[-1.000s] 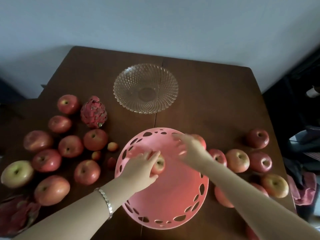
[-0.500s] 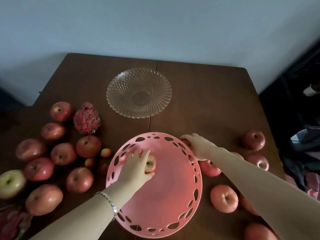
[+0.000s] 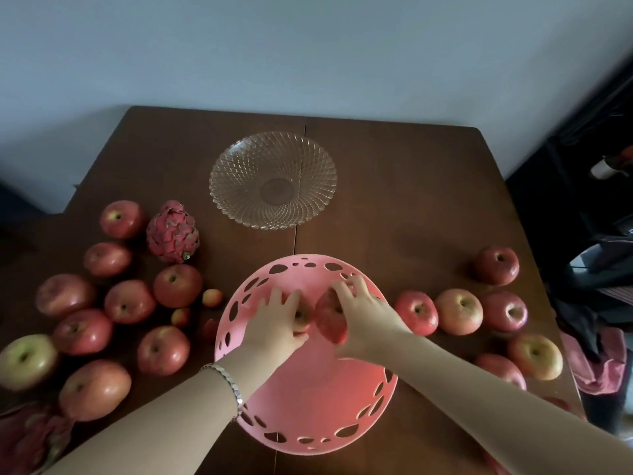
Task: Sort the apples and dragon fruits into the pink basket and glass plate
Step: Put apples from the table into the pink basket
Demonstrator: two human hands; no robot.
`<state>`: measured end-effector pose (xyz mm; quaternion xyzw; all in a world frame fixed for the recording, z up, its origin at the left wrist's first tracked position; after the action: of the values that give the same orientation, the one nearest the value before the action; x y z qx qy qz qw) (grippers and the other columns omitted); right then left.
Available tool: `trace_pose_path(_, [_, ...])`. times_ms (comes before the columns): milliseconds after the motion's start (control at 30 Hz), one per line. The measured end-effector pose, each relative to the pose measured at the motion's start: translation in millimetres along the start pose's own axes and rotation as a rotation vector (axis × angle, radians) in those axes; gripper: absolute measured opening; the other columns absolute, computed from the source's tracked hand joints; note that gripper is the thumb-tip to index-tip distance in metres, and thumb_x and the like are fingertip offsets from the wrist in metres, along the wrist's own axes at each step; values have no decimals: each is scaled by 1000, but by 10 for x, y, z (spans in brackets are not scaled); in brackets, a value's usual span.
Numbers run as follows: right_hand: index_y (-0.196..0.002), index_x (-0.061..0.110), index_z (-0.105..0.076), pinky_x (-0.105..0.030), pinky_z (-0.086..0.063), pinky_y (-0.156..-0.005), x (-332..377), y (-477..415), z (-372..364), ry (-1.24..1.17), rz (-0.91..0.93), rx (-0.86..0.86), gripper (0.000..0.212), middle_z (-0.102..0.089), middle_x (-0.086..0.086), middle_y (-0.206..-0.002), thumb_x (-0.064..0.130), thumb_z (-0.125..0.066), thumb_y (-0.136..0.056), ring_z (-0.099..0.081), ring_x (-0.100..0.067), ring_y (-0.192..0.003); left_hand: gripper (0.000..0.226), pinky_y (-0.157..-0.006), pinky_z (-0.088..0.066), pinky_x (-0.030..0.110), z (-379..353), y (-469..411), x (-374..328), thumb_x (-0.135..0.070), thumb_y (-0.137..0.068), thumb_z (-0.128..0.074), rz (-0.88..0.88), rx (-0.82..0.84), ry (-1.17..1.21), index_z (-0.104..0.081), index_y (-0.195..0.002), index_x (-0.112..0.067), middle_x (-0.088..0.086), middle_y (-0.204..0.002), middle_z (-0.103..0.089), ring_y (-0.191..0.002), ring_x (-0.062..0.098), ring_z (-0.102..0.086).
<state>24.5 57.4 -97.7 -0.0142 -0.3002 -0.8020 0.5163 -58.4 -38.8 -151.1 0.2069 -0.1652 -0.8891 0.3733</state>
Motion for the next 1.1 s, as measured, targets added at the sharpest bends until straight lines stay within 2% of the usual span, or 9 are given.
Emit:
trace_pose_path(267, [-147,17,-12,-36,-48,-87,-122,-239,-384,96,-118,-70,92,-20,-10,-147,27,-69,-75,-24,-30,-135,75,-95,-44,34,-51,29,53,-32,-83,-64,61,-3,59,-24,-146,-24,7,-144,-26,-126,30,-36])
trace_pose_path(333, [-148,14,-7,-35,-47,-88,-116,-242,-403,122,-117,-86,93,-22,-12,-148,27,-66,-77,-27,-31,-135,79,-106,-37,38,-40,91,2,-33,-80,-66,25,-38,9,-26,-147,-23,11,-149,-24,-135,33,-31])
trace_pose_path(467, [-147,12,-13,-30,-53,-75,-59,-214,-358,154,-131,-202,110,-40,-16,-140,33,-81,-64,-47,-30,-123,69,-104,-36,53,75,174,-318,-28,-74,-67,-231,-195,-75,-46,-139,-21,8,-145,-45,-132,29,-46])
trace_pose_path(533, [-149,12,-1,-35,-44,-97,-94,-183,-381,37,-99,-99,114,-21,-11,-151,30,-79,-68,-27,-28,-138,61,-116,-16,49,-1,165,-376,-35,-93,-47,-230,-101,-81,-24,-149,-28,-5,-154,-31,-145,17,-23])
trace_pose_path(600, [-148,13,-12,-35,-34,-107,-175,-80,-203,-10,-51,-46,90,-21,-6,-151,24,-69,-79,-23,-25,-139,59,-118,-9,47,-40,124,-369,-41,-97,-38,-192,-35,-141,-14,-150,-32,-7,-154,-29,-147,13,-14])
trace_pose_path(667, [-138,16,-40,-32,-37,-101,-358,63,240,-109,-12,-275,56,-40,-3,-140,15,-57,-85,-36,-22,-129,57,-118,-11,45,-31,96,-373,-43,-98,-37,-180,-42,-173,-15,-150,-32,-5,-150,-37,-146,12,-17])
trace_pose_path(733, [-131,17,-50,-30,-36,-100,-666,193,510,-162,-60,-419,51,-46,-3,-135,4,-53,-81,-39,-21,-126,57,-118,-11,43,-16,91,-372,-45,-98,-38,-161,-43,-166,-19,-150,-31,-5,-148,-40,-145,11,-20])
trace_pose_path(900, [-149,23,-11,-39,-16,-116,-1180,119,-11,227,-226,84,98,-17,-14,-152,24,-72,-72,-13,-30,-143,54,-118,-13,42,48,121,-371,-40,-99,-39,-128,-41,-147,-24,-149,-28,-6,-151,-37,-146,12,-20])
trace_pose_path(1100, [-144,22,-26,-34,-27,-110,-1262,123,-4,238,-244,-58,91,-41,-7,-135,32,-75,-67,-40,-26,-127,48,-118,-10,41,163,142,-449,-32,-98,-43,-119,-71,-134,-31,-144,-27,-7,-153,-32,-147,12,-15])
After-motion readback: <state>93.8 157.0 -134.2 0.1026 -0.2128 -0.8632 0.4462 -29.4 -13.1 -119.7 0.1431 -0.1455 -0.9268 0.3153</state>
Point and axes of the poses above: each hand's wrist, its own y-axis away from the middle knuckle, its own z-axis out of the back of the hand, x = y × z, the point moved 8 cm from there along -y, towards the middle knuckle
